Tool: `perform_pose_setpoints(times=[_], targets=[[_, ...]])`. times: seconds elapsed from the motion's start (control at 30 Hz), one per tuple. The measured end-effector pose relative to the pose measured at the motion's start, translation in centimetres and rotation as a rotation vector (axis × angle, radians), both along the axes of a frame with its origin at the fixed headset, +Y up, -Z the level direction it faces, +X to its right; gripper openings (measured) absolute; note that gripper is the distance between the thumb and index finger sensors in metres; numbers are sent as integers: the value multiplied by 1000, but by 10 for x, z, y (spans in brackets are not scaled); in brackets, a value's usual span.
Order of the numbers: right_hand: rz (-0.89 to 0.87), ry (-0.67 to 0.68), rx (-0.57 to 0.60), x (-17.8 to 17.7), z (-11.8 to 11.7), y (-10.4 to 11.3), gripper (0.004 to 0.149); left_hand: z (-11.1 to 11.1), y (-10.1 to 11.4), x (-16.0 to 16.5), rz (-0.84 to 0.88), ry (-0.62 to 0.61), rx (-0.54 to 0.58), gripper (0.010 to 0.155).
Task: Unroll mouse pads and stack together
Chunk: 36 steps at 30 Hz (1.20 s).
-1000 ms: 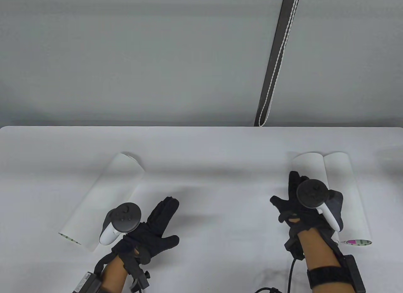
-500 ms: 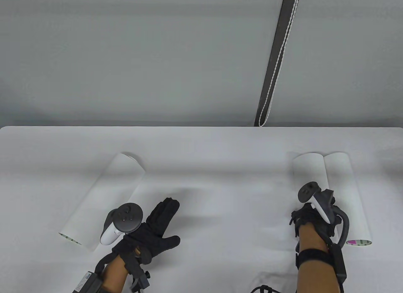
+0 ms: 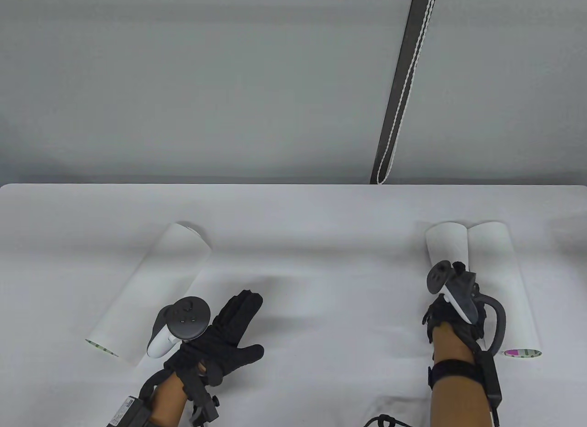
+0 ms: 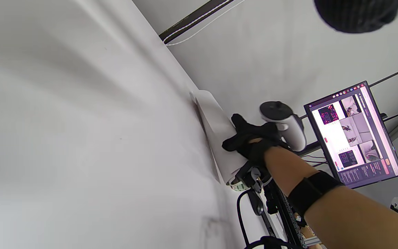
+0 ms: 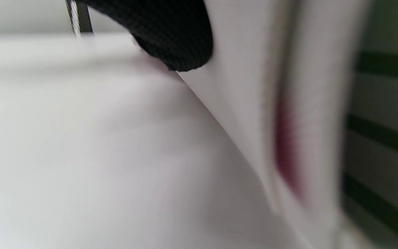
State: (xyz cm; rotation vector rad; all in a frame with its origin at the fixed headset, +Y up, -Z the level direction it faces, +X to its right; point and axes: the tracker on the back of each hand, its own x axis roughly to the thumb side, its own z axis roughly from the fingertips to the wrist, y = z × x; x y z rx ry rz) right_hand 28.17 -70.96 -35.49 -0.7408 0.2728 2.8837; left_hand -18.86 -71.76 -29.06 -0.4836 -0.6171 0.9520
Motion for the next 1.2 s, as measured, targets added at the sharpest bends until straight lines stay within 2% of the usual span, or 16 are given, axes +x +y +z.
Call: perform_pose_setpoints(times=[0.17, 0.27, 0.37, 0.43, 0.5, 0.6, 0.7, 0.83, 0.93, 1.03, 1.2], targets=[[-334, 130, 211, -11, 13, 38, 92, -1, 2, 0, 43, 10, -5, 100], [-560, 232, 321, -23, 24, 47, 91, -3, 4, 2, 107, 45, -25, 99], [-774, 340, 391, -39, 35, 47, 90, -8, 6, 6, 175, 82, -57, 98], [-940, 422, 417, -54, 40, 43, 90, -13, 8, 10, 243, 136, -97, 96], [-1094, 497, 414, -71, 42, 37, 90, -18, 9, 16, 295, 137, -146, 95], [-1340, 614, 362, -98, 43, 29, 90, -26, 4, 29, 351, 151, -237, 95], [-1476, 752, 291, -127, 48, 25, 90, -31, -4, 43, 387, 101, -285, 98], [-1579, 886, 172, -158, 56, 17, 89, -28, -14, 59, 446, 9, -353, 104], [-1630, 870, 128, -166, 57, 9, 88, -27, -13, 60, 543, -29, -383, 97], [-1514, 917, 109, -170, 58, 6, 86, -27, -13, 59, 550, 4, -384, 92], [-1309, 875, 90, -177, 61, 7, 90, -26, -19, 61, 591, 83, -455, 88]])
